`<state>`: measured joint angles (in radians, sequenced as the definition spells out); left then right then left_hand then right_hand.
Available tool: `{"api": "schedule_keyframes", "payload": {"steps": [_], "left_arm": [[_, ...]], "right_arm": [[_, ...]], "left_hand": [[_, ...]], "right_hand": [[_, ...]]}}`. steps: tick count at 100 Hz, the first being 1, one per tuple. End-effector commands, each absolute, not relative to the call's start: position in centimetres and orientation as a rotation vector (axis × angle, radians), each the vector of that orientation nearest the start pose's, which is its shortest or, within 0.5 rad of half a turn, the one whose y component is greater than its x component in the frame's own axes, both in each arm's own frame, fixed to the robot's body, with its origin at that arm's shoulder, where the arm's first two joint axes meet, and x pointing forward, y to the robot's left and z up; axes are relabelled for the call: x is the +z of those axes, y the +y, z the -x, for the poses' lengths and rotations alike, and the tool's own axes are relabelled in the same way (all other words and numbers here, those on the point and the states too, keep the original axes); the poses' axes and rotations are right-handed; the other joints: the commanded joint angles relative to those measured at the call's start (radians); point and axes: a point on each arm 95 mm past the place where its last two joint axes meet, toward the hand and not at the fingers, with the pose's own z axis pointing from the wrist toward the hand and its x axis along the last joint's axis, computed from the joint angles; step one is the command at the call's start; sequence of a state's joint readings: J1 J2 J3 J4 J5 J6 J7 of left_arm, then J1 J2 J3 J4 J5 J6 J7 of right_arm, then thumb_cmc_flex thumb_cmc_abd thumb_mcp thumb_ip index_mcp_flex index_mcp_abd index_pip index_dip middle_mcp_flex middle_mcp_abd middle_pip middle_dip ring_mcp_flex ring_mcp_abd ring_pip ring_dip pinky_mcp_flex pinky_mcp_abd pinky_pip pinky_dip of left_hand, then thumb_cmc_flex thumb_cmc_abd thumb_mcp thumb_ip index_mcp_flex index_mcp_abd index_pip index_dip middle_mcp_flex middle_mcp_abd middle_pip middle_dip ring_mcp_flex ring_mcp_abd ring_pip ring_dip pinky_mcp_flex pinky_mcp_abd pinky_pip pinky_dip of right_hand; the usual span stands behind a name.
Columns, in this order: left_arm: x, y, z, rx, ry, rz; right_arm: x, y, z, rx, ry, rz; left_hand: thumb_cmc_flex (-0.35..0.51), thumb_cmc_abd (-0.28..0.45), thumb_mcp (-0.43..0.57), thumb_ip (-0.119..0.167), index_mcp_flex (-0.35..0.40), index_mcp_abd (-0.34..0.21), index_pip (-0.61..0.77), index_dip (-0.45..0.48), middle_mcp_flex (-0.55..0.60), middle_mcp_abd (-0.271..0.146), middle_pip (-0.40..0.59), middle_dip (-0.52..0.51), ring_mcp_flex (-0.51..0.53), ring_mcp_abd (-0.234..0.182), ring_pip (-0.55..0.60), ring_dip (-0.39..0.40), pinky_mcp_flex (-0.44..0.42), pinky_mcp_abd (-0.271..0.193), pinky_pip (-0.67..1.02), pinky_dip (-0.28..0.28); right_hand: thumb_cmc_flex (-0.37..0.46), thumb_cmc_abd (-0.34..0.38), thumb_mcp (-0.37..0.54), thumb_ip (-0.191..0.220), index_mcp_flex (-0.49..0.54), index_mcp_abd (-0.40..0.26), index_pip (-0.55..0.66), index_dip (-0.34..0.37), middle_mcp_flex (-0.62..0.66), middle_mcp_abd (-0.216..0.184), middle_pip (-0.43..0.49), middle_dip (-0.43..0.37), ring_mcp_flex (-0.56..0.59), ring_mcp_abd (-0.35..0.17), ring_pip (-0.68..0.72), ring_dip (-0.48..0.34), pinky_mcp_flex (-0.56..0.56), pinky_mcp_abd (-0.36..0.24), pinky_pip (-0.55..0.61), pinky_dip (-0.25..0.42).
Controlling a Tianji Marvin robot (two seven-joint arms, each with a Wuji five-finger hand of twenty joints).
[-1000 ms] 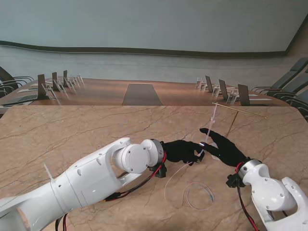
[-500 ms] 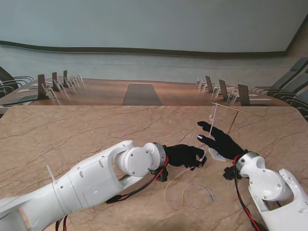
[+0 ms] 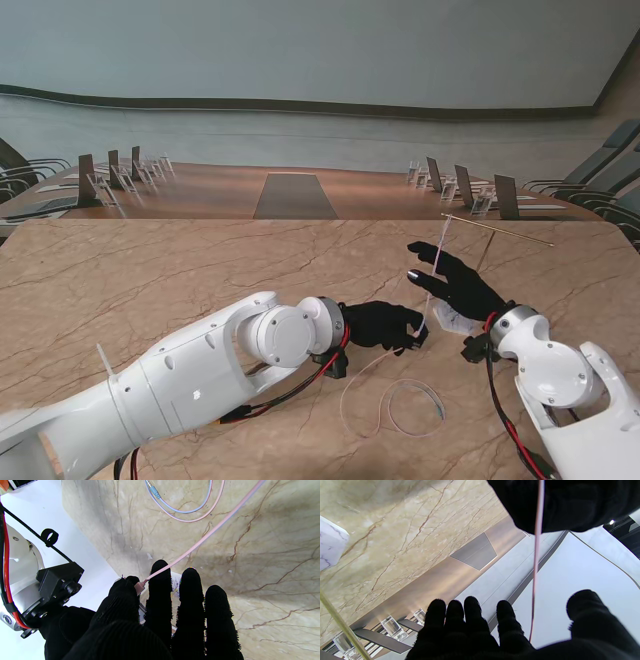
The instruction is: Take the wired earphone off the rack, coil the cable and place them on the table
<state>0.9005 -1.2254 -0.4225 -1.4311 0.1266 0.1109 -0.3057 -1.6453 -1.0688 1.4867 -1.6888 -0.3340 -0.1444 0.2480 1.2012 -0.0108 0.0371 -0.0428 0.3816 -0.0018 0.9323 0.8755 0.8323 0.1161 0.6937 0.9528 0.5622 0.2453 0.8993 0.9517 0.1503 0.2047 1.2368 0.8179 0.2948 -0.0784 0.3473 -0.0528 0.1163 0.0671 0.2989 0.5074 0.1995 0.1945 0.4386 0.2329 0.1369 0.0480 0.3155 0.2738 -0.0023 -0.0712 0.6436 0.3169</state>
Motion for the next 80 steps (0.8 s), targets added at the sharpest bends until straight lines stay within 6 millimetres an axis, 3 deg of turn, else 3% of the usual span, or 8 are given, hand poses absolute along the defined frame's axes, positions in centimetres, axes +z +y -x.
{"api": "schedule_keyframes", "payload": {"steps": [1, 20, 23, 47, 62, 80], "left_arm": [[-28.9, -24.1, -41.1, -1.805, 2.223, 1.598], [-28.7, -24.2, -41.1, -1.805, 2.231, 1.587], [-28.7, -24.2, -41.1, -1.805, 2.232, 1.586], [-28.2, -24.2, -41.2, -1.811, 2.236, 1.556], [-28.0, -24.3, -41.3, -1.817, 2.238, 1.543], [-27.6, -24.5, -41.5, -1.829, 2.238, 1.528]], "right_arm": [[-27.8, -6.3, -40.0, -2.291, -1.471, 2.062], [-27.3, -6.1, -40.3, -2.298, -1.459, 2.033], [-27.3, -6.1, -40.3, -2.3, -1.457, 2.029], [-26.6, -6.1, -40.5, -2.344, -1.418, 1.976], [-26.2, -6.1, -40.7, -2.368, -1.406, 1.944], [-25.7, -6.1, -40.8, -2.402, -1.38, 1.906]], "left_hand": [[0.09, 0.001, 0.02, -0.004, 0.011, -0.05, 0.019, 0.0, 0.009, -0.02, 0.036, 0.01, 0.01, -0.009, 0.024, -0.002, -0.005, 0.01, 0.019, -0.005], [0.09, -0.001, 0.021, -0.003, 0.013, -0.048, 0.019, -0.002, 0.011, -0.018, 0.038, 0.01, 0.012, -0.006, 0.025, -0.002, -0.003, 0.012, 0.021, -0.005], [0.09, 0.0, 0.021, -0.003, 0.012, -0.047, 0.019, -0.002, 0.011, -0.018, 0.038, 0.01, 0.012, -0.007, 0.025, -0.002, -0.004, 0.011, 0.021, -0.005], [0.09, -0.001, 0.02, -0.004, 0.014, -0.046, 0.019, -0.004, 0.013, -0.018, 0.042, 0.012, 0.016, -0.006, 0.028, -0.001, -0.001, 0.013, 0.024, -0.004], [0.09, -0.001, 0.02, -0.004, 0.014, -0.046, 0.019, -0.004, 0.013, -0.019, 0.044, 0.013, 0.017, -0.007, 0.029, -0.001, -0.001, 0.015, 0.026, -0.004], [0.09, 0.0, 0.019, -0.004, 0.013, -0.045, 0.018, -0.006, 0.014, -0.018, 0.047, 0.015, 0.018, -0.006, 0.03, 0.0, -0.001, 0.014, 0.026, -0.004]], "right_hand": [[0.028, 0.011, -0.022, 0.034, -0.017, -0.019, 0.027, -0.015, -0.026, 0.014, 0.022, 0.01, 0.011, 0.002, 0.014, -0.006, 0.0, -0.019, 0.043, -0.037], [0.132, 0.014, 0.015, 0.076, -0.02, -0.034, 0.07, -0.042, -0.028, 0.009, 0.046, 0.02, 0.019, -0.005, 0.019, -0.006, 0.002, -0.024, 0.058, -0.051], [0.157, 0.016, 0.007, 0.114, -0.025, -0.038, 0.088, -0.06, -0.03, 0.006, 0.051, 0.021, 0.018, -0.006, 0.022, -0.008, 0.0, -0.027, 0.067, -0.059], [0.298, 0.0, 0.084, 0.202, -0.027, -0.059, 0.133, -0.084, -0.029, -0.004, 0.083, 0.033, 0.03, -0.017, 0.035, -0.011, 0.008, -0.034, 0.089, -0.071], [0.29, -0.055, 0.241, 0.253, -0.031, -0.066, 0.162, -0.12, -0.029, -0.009, 0.086, 0.033, 0.026, -0.022, 0.041, -0.018, 0.004, -0.039, 0.106, -0.091], [0.309, -0.089, 0.371, 0.257, -0.03, -0.081, 0.194, -0.129, -0.027, -0.017, 0.097, 0.037, 0.029, -0.03, 0.045, -0.016, 0.003, -0.044, 0.118, -0.102]]}}
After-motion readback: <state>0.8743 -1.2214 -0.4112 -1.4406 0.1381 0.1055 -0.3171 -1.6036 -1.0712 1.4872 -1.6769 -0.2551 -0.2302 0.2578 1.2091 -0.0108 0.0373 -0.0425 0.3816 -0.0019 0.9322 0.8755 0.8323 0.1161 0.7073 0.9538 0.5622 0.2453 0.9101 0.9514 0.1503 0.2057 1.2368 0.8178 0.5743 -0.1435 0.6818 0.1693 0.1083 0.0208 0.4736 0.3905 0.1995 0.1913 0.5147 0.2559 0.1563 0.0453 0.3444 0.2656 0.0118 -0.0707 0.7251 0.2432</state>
